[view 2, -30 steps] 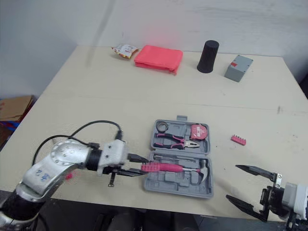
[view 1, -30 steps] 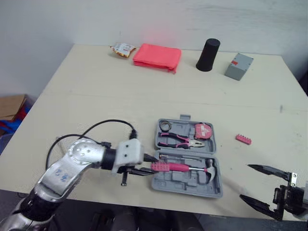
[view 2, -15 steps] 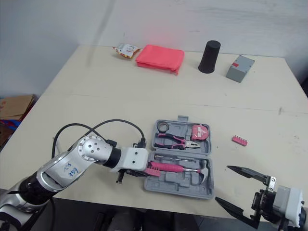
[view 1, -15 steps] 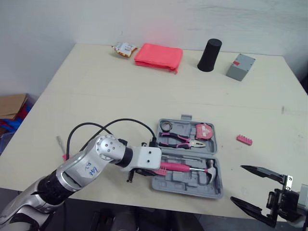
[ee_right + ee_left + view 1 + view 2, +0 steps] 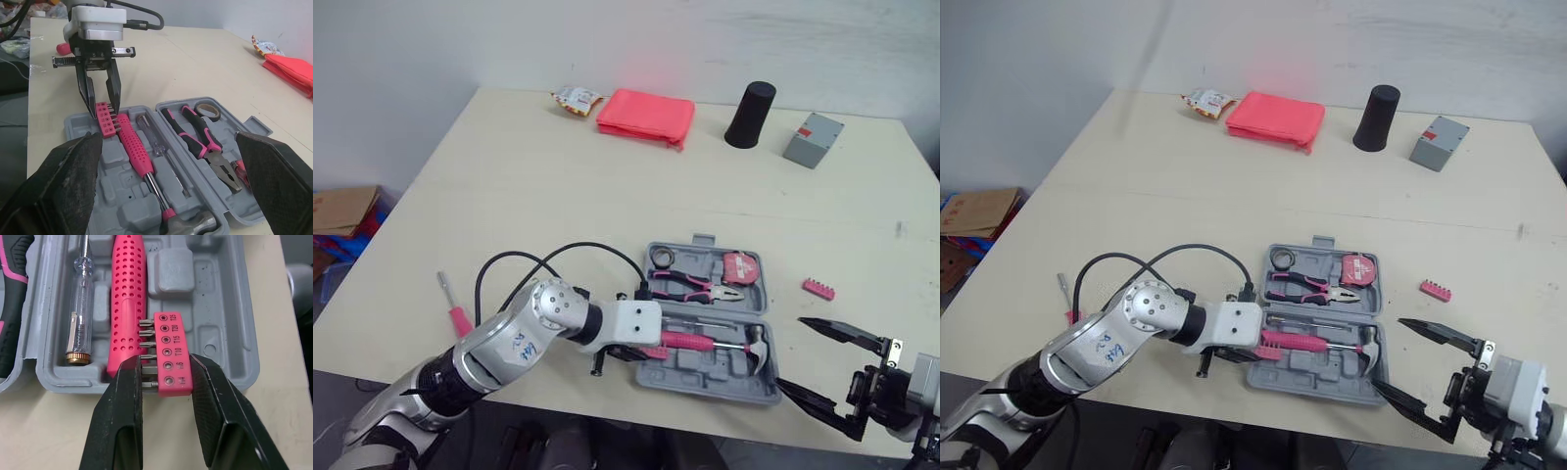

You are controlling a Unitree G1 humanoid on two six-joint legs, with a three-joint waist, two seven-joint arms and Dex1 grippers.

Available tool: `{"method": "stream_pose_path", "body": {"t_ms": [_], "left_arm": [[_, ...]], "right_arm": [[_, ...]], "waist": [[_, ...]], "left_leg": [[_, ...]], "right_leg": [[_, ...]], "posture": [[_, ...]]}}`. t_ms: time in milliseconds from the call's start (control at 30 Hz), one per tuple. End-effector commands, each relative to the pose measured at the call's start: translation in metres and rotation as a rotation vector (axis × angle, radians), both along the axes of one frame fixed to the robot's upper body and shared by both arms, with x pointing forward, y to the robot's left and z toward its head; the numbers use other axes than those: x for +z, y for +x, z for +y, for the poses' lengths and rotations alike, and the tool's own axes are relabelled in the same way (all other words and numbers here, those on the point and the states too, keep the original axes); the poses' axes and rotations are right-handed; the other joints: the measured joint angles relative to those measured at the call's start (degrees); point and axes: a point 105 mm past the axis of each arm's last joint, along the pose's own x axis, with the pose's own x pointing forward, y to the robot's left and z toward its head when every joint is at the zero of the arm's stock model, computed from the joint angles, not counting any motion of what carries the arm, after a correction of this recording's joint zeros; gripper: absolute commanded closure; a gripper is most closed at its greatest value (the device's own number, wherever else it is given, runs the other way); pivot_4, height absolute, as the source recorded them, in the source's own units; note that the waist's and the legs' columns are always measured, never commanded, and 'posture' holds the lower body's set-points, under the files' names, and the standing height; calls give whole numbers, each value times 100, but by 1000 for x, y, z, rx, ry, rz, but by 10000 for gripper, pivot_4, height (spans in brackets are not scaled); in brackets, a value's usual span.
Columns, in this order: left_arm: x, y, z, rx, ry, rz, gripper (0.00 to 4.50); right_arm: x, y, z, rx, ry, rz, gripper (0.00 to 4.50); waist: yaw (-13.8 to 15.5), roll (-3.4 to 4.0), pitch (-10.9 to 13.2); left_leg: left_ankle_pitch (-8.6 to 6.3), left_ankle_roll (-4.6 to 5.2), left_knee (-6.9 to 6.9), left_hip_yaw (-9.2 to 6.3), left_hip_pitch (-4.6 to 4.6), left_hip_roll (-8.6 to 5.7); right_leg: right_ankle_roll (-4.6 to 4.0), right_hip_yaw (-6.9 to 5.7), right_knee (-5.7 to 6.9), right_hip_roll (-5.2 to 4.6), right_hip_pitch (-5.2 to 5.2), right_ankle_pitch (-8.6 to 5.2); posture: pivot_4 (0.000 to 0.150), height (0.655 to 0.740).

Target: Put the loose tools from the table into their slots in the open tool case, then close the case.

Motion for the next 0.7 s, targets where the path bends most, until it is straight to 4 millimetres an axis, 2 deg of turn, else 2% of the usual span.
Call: {"method": "stream_pose_path", "body": {"t_ms": [33,333,700], "left_arm": [[19,-7,-3,-27,-37,-15,38097],[16,-9,-6,-32,-17,5,38097],[-5,-10,-5,61,22,63,38097]], "right_arm": [[7,-2,5,21,-7,-23,0],[8,-1,6,17,-3,-24,0],[13,-3,7,18,6,-29,0]], "waist": [[-4,0,0],[-11,0,0],[-11,0,0]], "left_leg": [[0,0,0,0,-1,1],[6,-9,0,0,1,4],[7,-11,2,-2,2,5]], "right_leg": [[1,0,0,1,-1,0],[7,1,4,7,-2,-6],[8,3,8,9,-3,-6]], "posture": [[1500,7400],[1500,7400],[1500,7400]]}}
